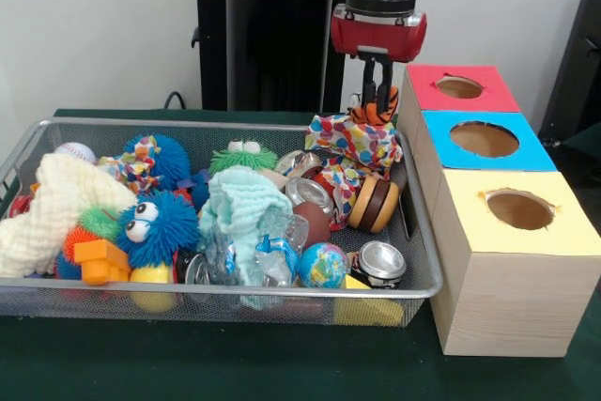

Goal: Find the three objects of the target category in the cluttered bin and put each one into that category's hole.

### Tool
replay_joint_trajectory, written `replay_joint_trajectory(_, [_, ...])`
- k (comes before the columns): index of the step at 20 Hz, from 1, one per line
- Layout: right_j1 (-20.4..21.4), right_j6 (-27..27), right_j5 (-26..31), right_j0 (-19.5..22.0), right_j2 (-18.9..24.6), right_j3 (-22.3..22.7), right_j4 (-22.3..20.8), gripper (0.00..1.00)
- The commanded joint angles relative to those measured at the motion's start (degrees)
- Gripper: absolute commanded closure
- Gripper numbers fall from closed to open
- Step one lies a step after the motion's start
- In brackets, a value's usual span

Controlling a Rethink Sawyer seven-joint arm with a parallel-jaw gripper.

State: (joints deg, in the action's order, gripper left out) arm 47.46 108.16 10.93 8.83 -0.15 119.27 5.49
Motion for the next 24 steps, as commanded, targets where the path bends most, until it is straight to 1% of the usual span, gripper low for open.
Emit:
replay_joint_trajectory(1, [0.6,3.4,4.3,-1.1,4.3,0.5,-3.1,1.00])
replay_joint_trajectory(11, [-0.5,8.5,5.5,-8.2,0.9,-1.7,-0.2,1.00])
replay_joint_trajectory(16, [-0.8,11.1,6.2,-12.4,-1.4,-2.5,1.8,1.00])
replay_joint_trajectory(17, [-1.0,12.0,6.4,-13.9,-2.1,-2.8,2.4,1.00])
replay_joint_trajectory(21, [-2.0,12.4,5.7,-15.3,-2.9,-3.1,3.6,1.00])
replay_joint_trajectory(24, [-1.4,13.3,4.6,-17.0,-3.3,-1.7,4.5,1.00])
